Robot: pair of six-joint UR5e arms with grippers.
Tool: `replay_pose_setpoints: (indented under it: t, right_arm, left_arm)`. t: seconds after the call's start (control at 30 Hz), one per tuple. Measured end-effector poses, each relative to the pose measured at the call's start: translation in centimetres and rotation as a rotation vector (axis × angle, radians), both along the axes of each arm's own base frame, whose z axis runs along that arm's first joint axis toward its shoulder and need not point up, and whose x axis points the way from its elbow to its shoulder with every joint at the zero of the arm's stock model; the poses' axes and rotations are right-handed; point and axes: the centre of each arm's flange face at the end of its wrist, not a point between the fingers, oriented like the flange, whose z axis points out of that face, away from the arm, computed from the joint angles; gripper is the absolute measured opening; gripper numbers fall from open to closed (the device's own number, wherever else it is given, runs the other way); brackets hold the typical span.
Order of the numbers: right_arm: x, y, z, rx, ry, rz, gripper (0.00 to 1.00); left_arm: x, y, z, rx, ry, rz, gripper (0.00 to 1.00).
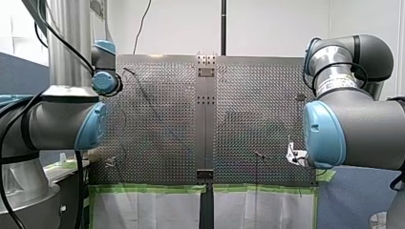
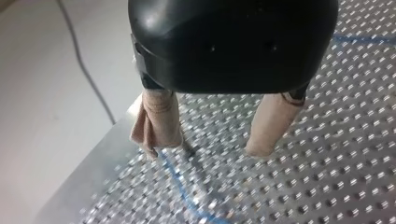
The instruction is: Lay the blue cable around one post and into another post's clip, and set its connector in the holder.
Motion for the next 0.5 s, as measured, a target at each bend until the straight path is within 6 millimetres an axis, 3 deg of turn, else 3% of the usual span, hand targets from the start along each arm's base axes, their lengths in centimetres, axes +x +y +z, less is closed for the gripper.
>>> replay_pose_setpoints:
  t: [0.33, 0.5]
  right_arm:
    - [0.0, 0.1, -0.3, 0.001, 0.000, 0.000, 0.00]
    - [0.0, 0.1, -0.5, 0.002, 0.000, 0.000, 0.00]
  left_arm:
    - [1.9, 3.9, -0.5, -0.067, -0.075, -0.009, 0.99]
    - [2.5, 4.5, -0.5, -0.095, -0.115, -0.045, 0.99]
